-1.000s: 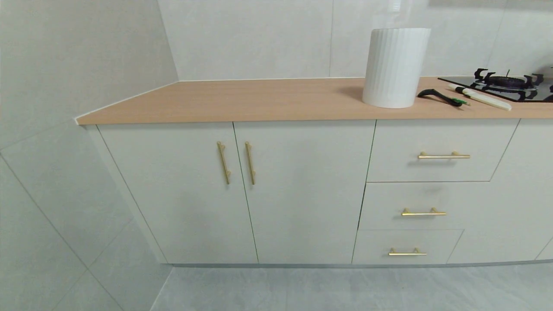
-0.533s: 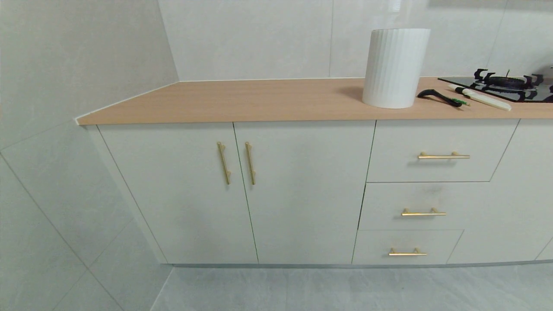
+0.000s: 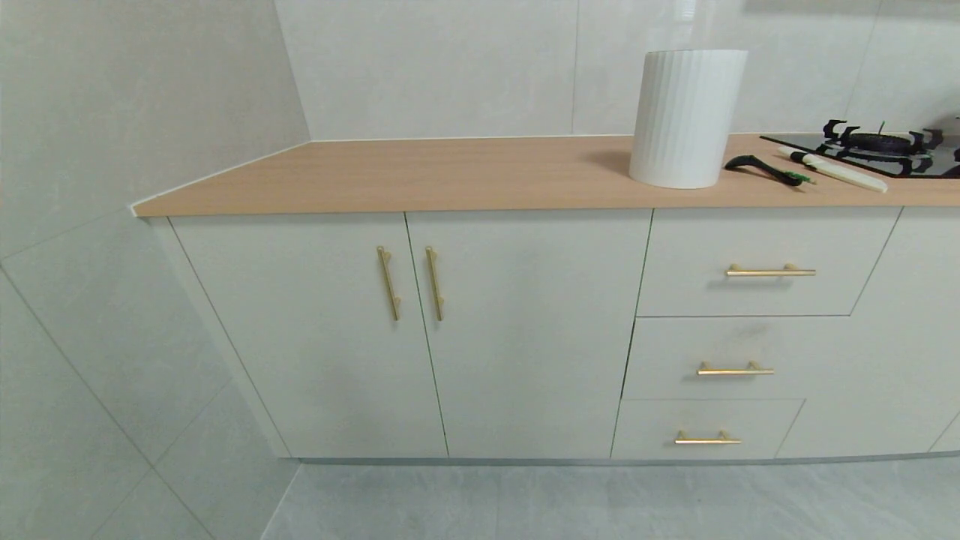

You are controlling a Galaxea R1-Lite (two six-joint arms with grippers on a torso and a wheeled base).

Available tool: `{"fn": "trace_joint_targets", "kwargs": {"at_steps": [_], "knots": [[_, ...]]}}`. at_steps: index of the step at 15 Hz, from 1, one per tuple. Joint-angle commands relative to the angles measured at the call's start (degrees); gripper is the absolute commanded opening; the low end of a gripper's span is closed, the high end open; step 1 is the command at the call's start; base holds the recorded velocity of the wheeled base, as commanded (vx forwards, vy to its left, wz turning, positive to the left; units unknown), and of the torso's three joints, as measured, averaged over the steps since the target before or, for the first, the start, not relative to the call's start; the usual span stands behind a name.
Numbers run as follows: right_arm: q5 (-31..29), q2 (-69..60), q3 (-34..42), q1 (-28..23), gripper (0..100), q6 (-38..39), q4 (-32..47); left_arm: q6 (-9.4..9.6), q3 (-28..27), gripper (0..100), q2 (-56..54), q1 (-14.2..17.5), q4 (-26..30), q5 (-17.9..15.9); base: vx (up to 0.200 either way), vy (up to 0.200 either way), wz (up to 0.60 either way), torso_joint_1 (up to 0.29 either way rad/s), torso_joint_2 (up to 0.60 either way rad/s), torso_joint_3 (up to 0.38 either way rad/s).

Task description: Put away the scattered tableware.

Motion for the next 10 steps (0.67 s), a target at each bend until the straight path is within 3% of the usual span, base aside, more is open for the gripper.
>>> {"fn": "trace_joint_targets", "kwargs": {"at_steps": [1,2,3,4,5,6,7,9,10], "knots": [[0.0,-0.4,12.3,-0.1,100,-4.5,-10.4,0.19,0.5,100,-0.3,0.1,0.1,-4.0,0.0,0.0,0.0,0.0,0.0,0.0],[0.0,-0.3,13.0,-0.1,100,-4.9,-11.3,0.19,0.5,100,-0.3,0.1,0.1,-4.6,0.0,0.0,0.0,0.0,0.0,0.0],[0.9,-0.4,20.0,-0.1,100,-9.4,-20.3,-0.95,0.5,100,-0.3,0.1,0.2,-10.5,0.0,0.0,0.0,0.0,0.0,0.0],[2.7,-0.4,19.9,-0.1,100,-9.6,-18.4,-0.95,0.5,100,-0.3,0.1,0.9,-15.6,0.0,0.0,0.0,0.0,0.0,0.0],[4.4,-0.4,19.9,-0.1,100,-8.7,-18.1,0.46,0.5,100,-0.3,0.1,2.2,-18.4,0.0,0.0,0.0,0.0,0.0,0.0],[5.7,-0.4,19.9,-0.1,100,-8.0,-17.9,1.16,0.5,100,-0.3,0.2,2.1,-18.4,0.0,0.0,0.0,0.0,0.0,0.0],[11.5,-0.3,19.9,0.0,100,-8.4,-15.9,1.86,0.5,100,-0.2,0.1,2.1,-18.6,0.0,0.0,0.0,0.0,0.0,0.0],[13.5,-0.3,19.8,0.1,100,-13.3,-15.5,1.78,0.5,100,-0.2,0.1,2.1,-18.6,0.0,0.0,0.0,0.0,0.0,0.0],[13.8,-0.3,19.8,0.3,100,-12.7,-15.5,0.81,0.5,100,-0.2,0.1,2.1,-18.5,0.0,0.0,0.0,0.0,0.0,0.0]]}}
